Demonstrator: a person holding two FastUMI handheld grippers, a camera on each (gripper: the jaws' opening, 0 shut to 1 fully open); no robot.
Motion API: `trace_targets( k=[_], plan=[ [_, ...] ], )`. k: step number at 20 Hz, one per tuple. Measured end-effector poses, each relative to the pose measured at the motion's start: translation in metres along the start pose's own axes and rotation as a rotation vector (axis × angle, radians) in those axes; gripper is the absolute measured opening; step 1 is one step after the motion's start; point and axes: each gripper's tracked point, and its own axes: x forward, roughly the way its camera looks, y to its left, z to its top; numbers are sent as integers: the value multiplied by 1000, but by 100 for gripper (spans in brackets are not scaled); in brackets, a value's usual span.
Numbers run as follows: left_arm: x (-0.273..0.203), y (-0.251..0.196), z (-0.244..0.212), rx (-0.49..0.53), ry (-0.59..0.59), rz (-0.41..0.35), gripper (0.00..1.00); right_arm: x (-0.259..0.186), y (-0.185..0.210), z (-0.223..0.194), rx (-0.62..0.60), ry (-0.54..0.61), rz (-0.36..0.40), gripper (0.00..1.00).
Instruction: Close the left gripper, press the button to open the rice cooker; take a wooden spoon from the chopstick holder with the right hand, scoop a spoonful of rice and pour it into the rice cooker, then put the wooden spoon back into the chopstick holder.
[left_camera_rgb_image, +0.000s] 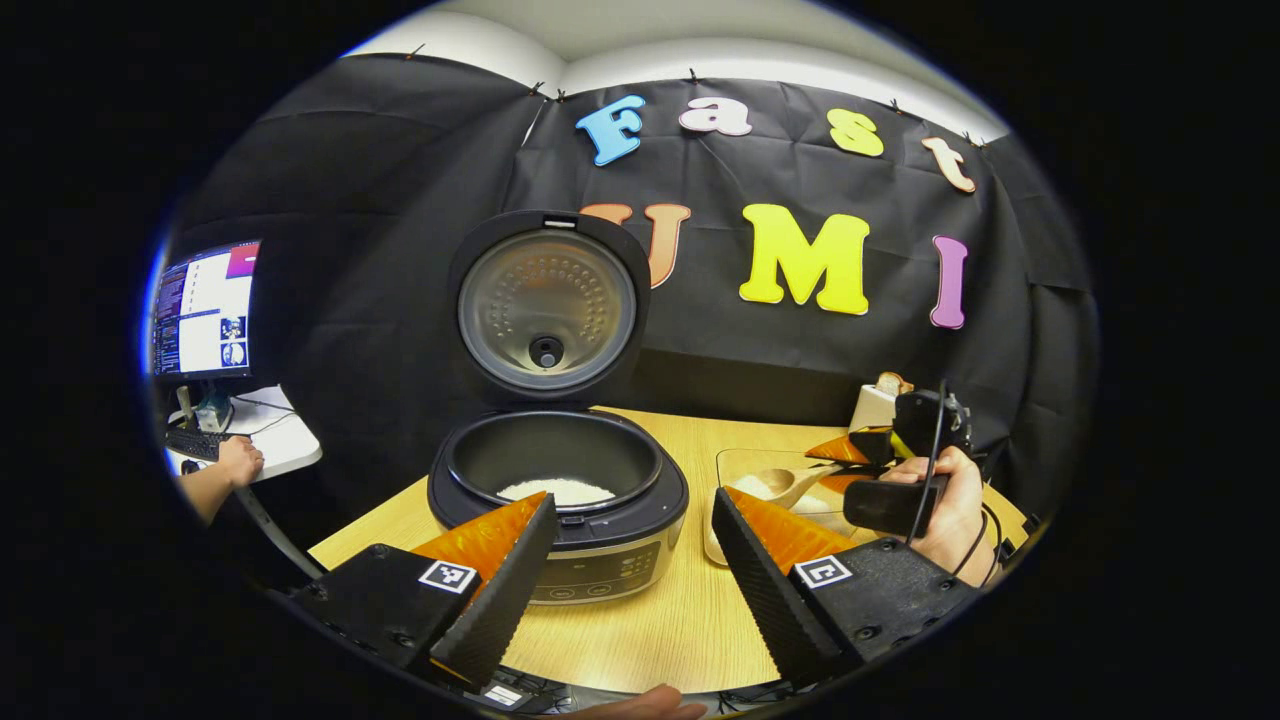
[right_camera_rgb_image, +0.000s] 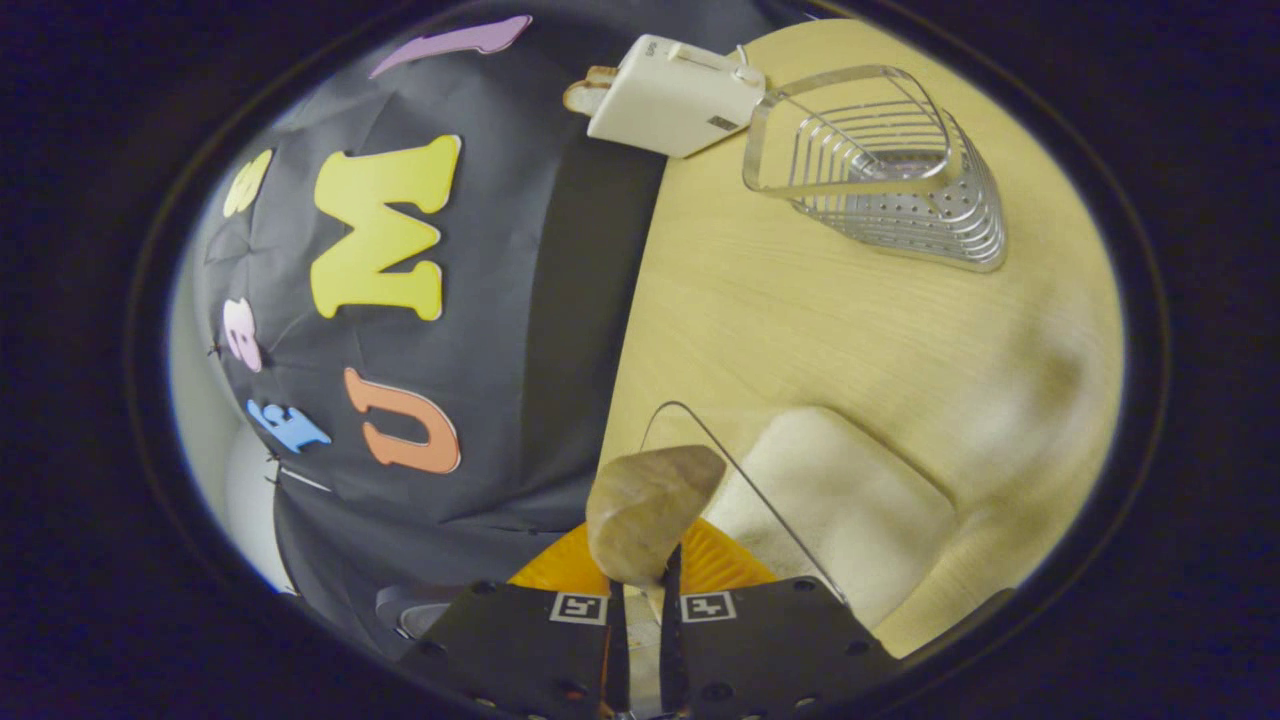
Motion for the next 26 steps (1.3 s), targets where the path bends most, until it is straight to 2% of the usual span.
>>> trace_targets(
  k=[2,7,12,20,21,26],
  plan=[
    [-1,3,1,-1,-3,7,99,-8,6,6,42,-11,27,12],
    [-5,16,5,-5,-18,30,100,-22,22,7,154,47,98,12],
    [-5,25,3,-13,-11,49,99,-31,54,-20,343,200,214,12],
    [-10,29,5,-1,-15,47,99,-29,87,-70,265,255,203,12],
    [-11,28,5,4,-13,43,99,-28,92,-77,243,255,200,10],
    [-15,34,7,22,-18,48,99,-16,119,-124,77,260,167,11]
  ],
)
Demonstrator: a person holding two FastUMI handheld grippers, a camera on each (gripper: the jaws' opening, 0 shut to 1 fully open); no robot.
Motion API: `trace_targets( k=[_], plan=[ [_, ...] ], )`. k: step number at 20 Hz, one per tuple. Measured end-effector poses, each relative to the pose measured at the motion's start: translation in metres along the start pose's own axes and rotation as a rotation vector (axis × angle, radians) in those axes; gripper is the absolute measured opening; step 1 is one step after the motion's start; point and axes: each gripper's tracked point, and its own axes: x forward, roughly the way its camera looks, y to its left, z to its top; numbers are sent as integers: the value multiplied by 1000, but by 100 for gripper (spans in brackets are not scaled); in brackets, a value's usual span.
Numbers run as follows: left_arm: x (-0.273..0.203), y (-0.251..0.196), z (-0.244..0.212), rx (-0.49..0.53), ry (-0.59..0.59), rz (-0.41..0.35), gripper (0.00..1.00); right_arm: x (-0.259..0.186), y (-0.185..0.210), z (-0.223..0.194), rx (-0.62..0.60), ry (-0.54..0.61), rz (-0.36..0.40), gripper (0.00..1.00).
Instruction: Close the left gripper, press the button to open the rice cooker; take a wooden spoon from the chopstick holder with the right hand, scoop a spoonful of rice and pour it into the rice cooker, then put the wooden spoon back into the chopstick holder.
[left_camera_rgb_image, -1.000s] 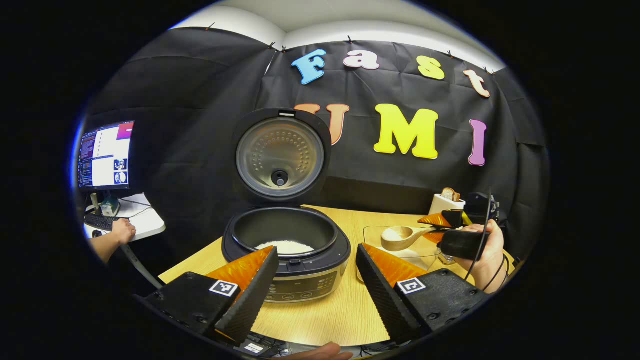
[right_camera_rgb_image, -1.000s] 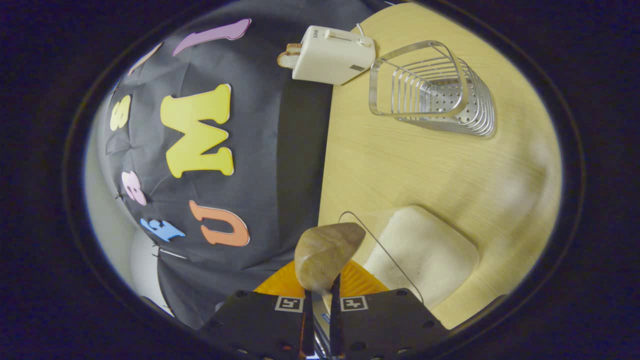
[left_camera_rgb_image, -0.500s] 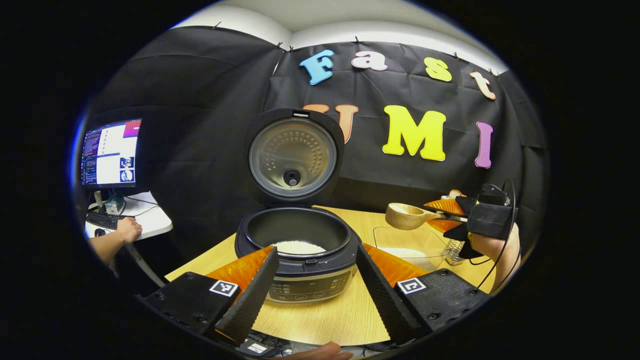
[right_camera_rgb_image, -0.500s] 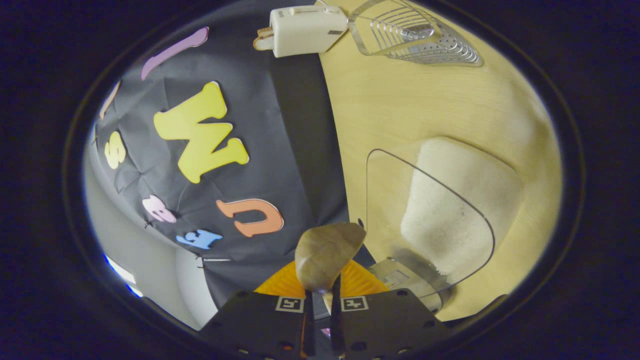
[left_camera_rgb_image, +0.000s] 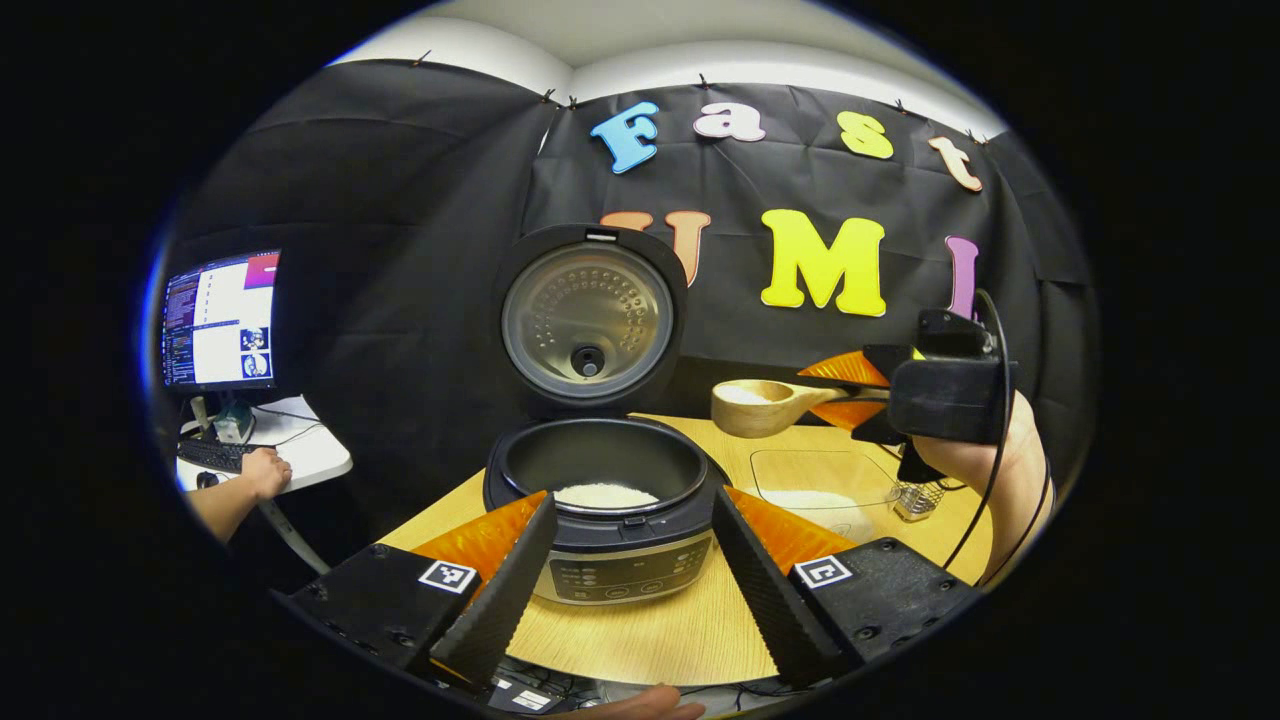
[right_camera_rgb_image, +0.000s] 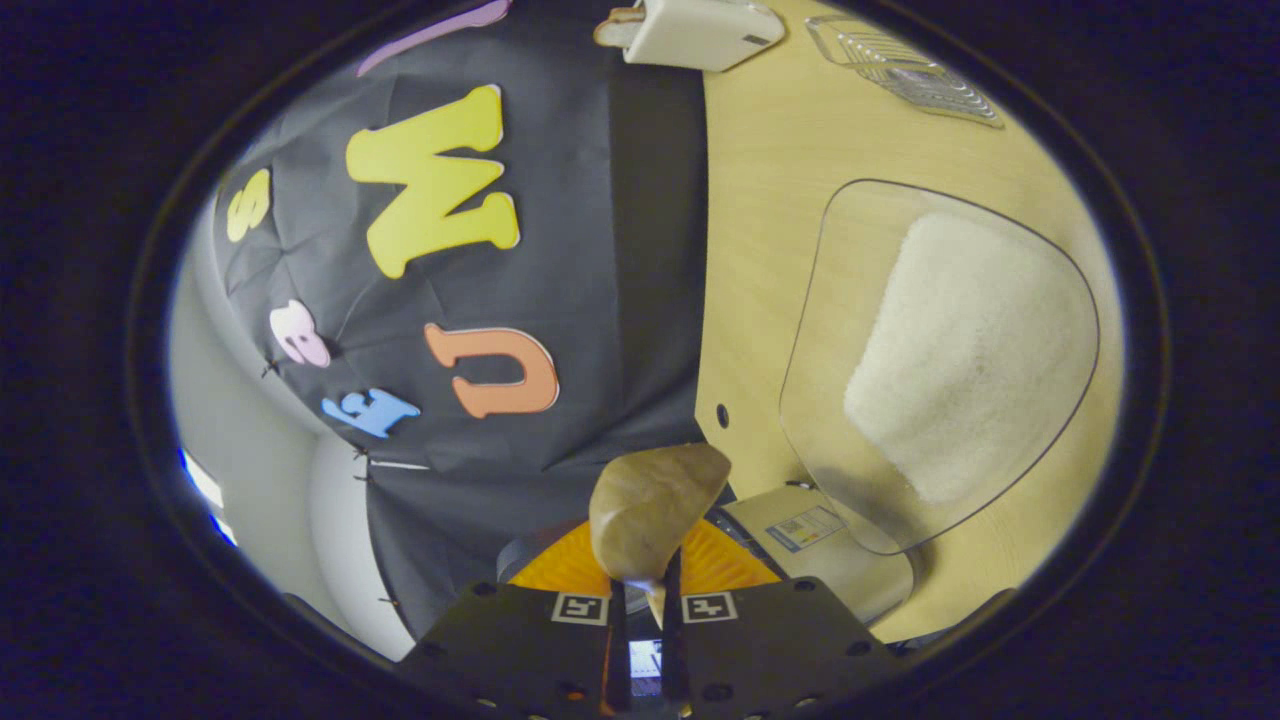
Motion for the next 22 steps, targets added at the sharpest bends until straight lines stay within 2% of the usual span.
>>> trace_targets(
  k=[7,12,13,14,15,22],
  plan=[
    [-6,0,3,20,-10,-13,100,39,15,-50,-332,-11,-129,12],
    [-13,28,3,56,-7,72,99,50,28,-63,-515,-36,-185,12],
    [-13,33,2,52,-1,81,99,55,30,-64,-554,-40,-199,10],
    [-12,37,0,46,2,87,99,57,32,-65,-602,-41,-218,14],
    [-13,39,0,42,3,94,99,60,33,-68,-651,-41,-234,12],
    [-12,47,-3,46,13,111,99,78,53,-90,-998,-55,-244,11]
  ],
)
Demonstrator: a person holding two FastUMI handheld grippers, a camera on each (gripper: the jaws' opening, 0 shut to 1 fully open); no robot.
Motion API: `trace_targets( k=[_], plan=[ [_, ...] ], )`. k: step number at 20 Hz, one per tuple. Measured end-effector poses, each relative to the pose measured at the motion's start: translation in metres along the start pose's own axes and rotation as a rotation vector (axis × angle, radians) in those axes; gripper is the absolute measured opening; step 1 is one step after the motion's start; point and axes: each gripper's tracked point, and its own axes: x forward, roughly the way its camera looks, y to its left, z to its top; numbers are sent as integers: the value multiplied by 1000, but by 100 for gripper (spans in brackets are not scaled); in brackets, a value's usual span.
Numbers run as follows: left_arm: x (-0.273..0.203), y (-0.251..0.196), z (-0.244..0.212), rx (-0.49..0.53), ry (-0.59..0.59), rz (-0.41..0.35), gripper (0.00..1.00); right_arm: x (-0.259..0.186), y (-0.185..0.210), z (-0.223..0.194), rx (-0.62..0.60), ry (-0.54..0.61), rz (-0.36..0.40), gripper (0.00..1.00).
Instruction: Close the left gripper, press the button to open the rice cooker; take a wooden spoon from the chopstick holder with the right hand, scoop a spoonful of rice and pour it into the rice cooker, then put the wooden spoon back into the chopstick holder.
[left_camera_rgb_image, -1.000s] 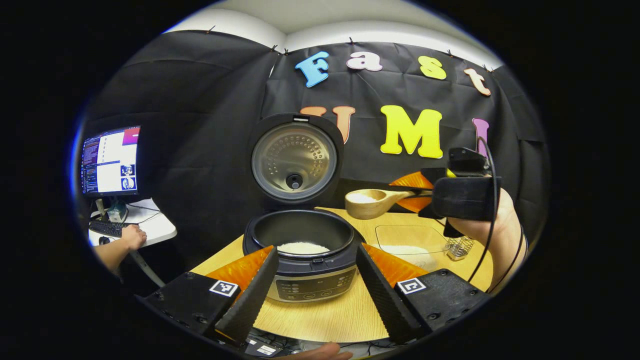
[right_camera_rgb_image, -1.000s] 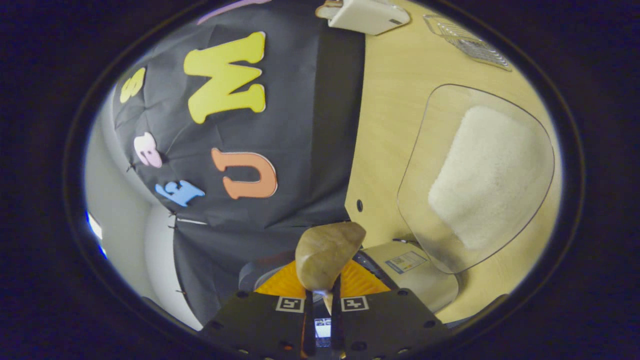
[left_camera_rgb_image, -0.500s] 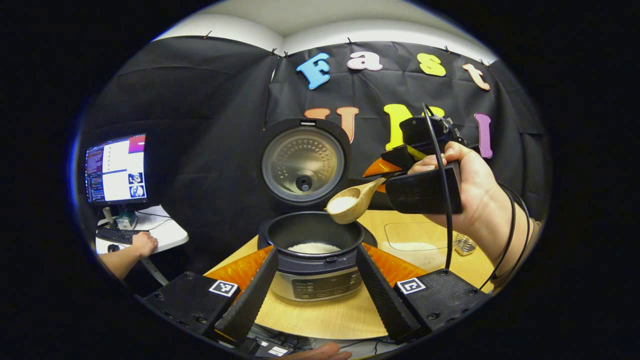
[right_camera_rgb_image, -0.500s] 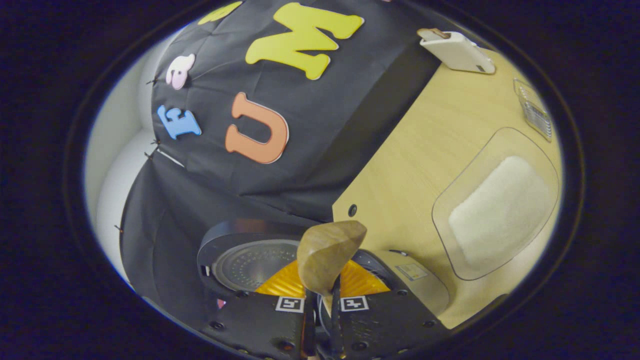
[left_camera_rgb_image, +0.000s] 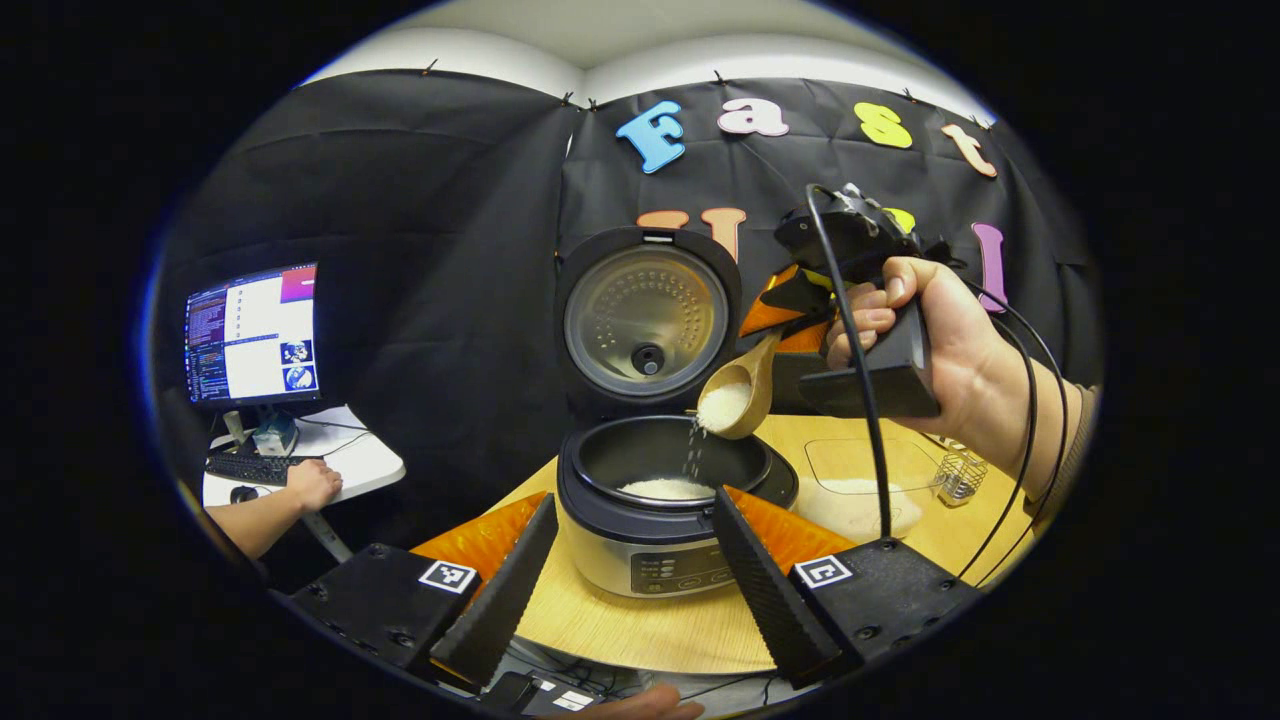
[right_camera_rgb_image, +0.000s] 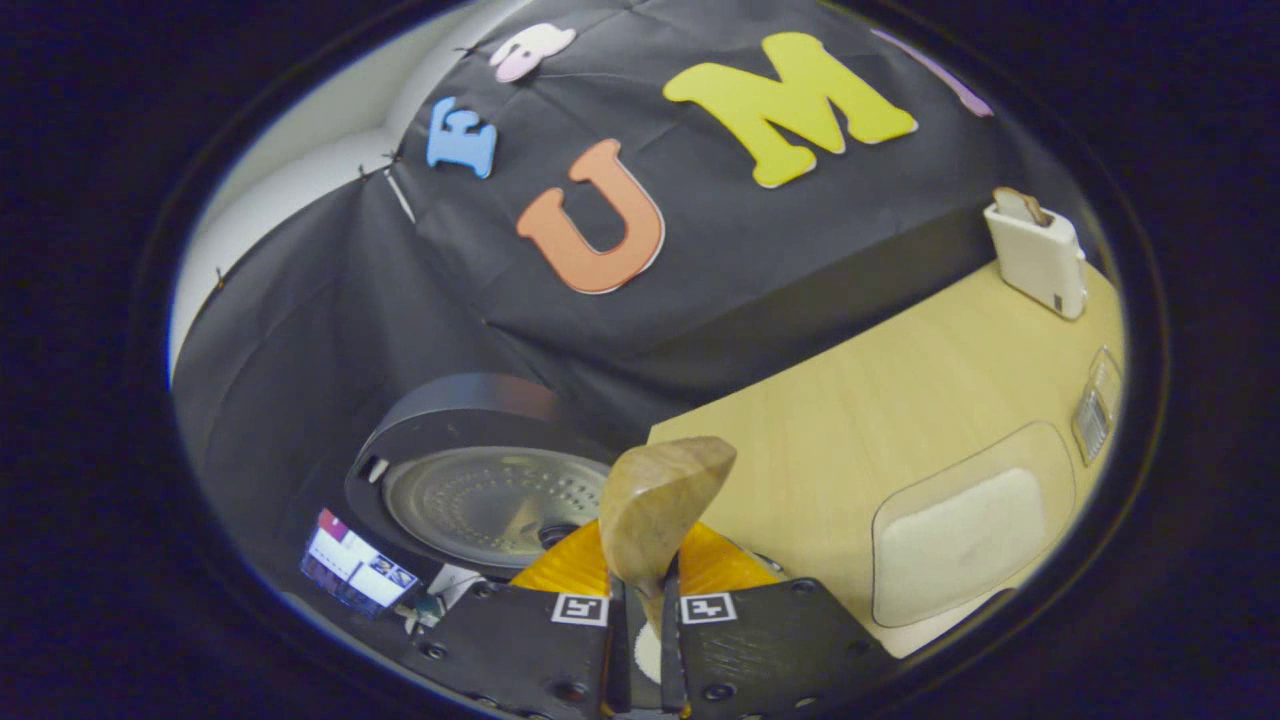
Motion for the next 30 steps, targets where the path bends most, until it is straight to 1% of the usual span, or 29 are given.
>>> trace_targets(
  k=[3,6,9,12,17,19,20,22,24,27,29,30],
  plan=[
    [-1,4,2,8,-4,6,99,5,12,2,-108,-27,-4,11],
    [-2,8,0,7,-7,6,99,5,20,3,-186,-41,-13,11],
    [0,20,-4,-16,1,28,99,6,28,7,-286,-58,-22,11],
    [3,21,-6,-26,8,27,99,2,41,16,-427,-114,-28,11],
    [6,29,-13,-33,31,45,100,-5,60,15,-639,-149,-3,11],
    [6,32,-13,-43,28,49,99,-8,66,15,-758,-180,-22,11],
    [7,33,-14,-48,32,53,99,-8,67,15,-823,-195,-46,11],
    [7,35,-17,-51,41,57,99,-8,71,11,-912,-217,-67,11],
    [9,36,-18,-53,48,58,99,-7,77,6,-963,-221,-69,11],
    [9,37,-20,-51,54,59,99,-6,77,4,-1028,-228,-95,11],
    [12,37,-22,-49,59,55,99,-7,77,6,-1047,-249,-105,10],
    [12,37,-23,-51,61,53,99,-9,77,4,-1039,-247,-97,12]
  ],
)
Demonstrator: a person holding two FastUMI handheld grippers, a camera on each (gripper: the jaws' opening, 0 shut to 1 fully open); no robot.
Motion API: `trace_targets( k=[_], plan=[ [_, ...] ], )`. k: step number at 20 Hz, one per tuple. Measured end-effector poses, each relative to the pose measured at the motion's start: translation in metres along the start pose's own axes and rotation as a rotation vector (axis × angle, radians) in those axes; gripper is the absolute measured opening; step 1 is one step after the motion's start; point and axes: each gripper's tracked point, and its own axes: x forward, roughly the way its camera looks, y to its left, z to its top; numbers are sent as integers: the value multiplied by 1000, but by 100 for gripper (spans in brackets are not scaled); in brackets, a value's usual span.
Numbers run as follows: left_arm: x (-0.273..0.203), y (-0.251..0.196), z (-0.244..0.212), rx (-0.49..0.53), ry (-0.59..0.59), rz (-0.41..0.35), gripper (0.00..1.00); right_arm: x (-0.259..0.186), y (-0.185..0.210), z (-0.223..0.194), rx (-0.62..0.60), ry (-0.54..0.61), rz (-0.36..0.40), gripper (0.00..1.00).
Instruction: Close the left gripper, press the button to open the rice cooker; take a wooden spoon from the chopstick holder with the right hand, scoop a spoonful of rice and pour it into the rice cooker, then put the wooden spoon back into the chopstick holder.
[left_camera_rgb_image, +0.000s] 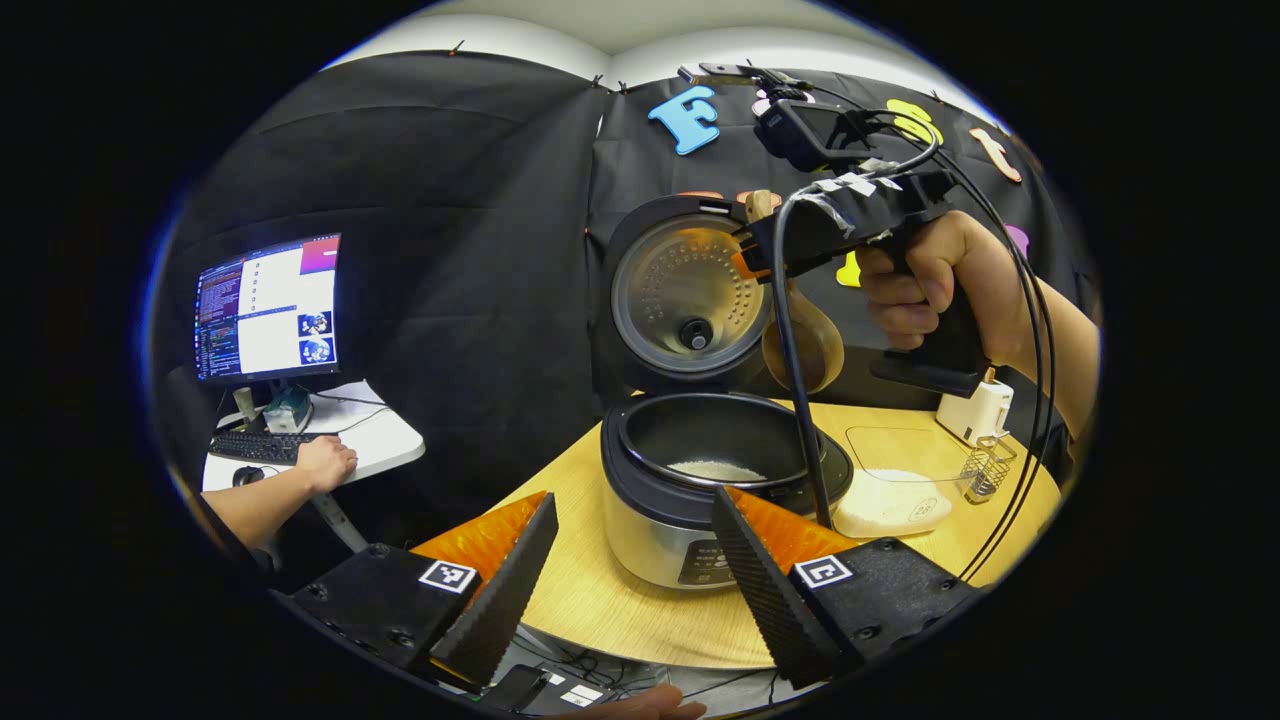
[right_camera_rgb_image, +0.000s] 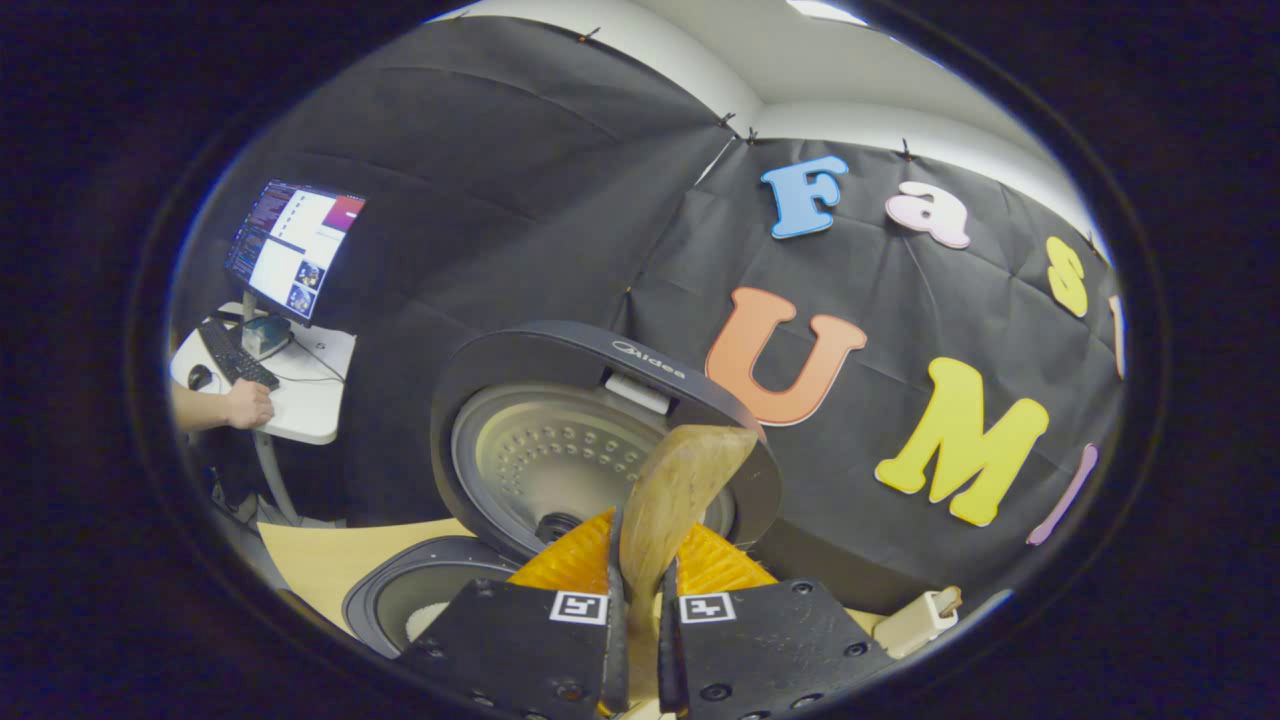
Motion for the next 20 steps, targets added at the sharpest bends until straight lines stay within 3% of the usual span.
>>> trace_targets(
  k=[10,20],
  plan=[
    [-3,-22,7,9,-24,-46,99,-23,-47,-16,188,10,21,12],
    [-7,-39,15,-4,-41,-74,99,-62,-195,-72,328,30,-158,12]
  ],
)
